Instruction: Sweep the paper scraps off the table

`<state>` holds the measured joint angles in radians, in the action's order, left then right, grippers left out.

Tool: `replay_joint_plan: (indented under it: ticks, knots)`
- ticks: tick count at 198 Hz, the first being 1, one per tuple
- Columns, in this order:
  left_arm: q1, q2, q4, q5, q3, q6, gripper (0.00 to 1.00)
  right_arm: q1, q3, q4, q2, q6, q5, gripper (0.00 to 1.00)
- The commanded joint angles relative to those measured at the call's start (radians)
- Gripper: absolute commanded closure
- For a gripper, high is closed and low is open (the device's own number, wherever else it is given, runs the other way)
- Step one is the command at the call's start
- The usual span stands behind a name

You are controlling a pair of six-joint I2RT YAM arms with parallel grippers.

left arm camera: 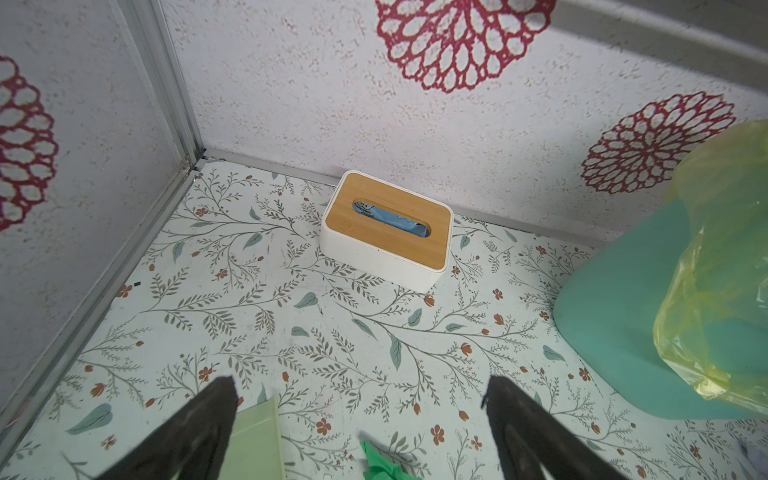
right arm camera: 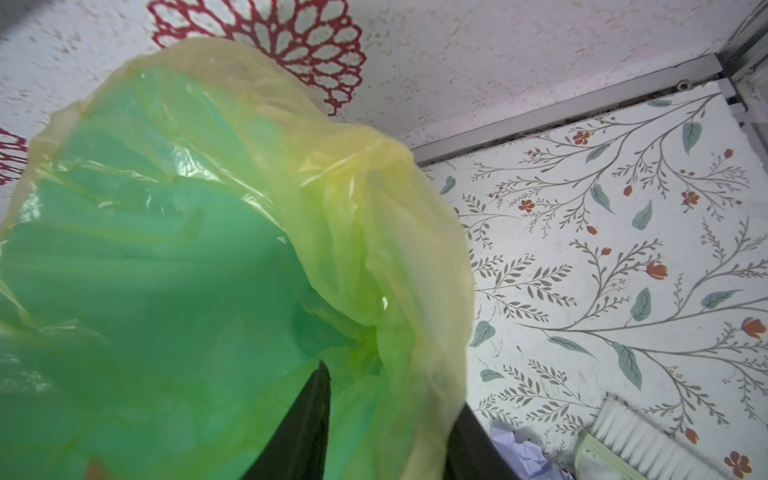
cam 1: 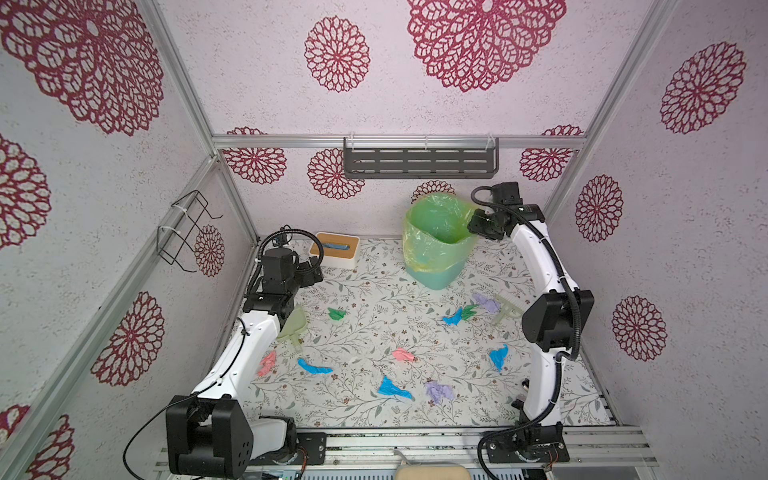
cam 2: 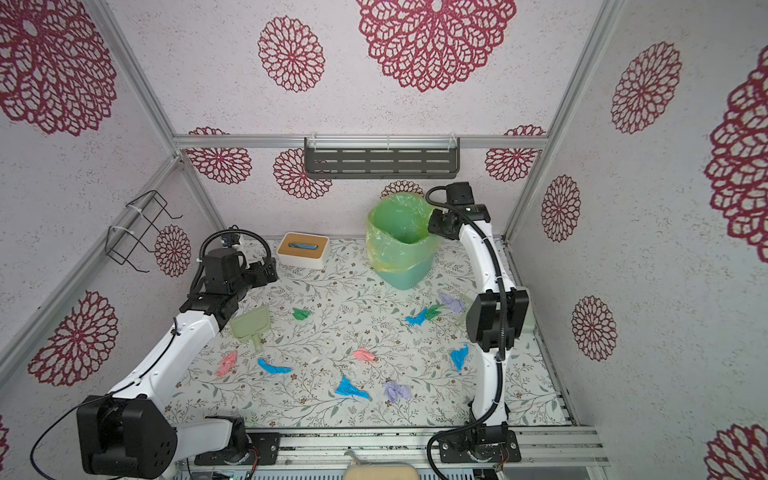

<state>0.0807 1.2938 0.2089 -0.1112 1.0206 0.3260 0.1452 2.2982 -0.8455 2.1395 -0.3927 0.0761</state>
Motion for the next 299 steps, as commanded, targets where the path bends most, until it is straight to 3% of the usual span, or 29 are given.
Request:
replay_joint_plan:
  ticks: [1,162,299]
  knots:
    - [0.005,-0.016,0.025,0.011,0.016,-0.012,0.03,0.004,0.036,-0.038,0.001,0.033,0.003,0.59]
    - [0.005,-0.010,0.058,0.007,0.034,-0.010,0.03,0.052,0.125,-0.150,0.036,0.117,0.100,0.66]
    - [0.004,-0.021,0.076,-0.012,0.022,-0.006,0.03,0.226,0.125,-0.200,0.049,0.159,0.158,0.67]
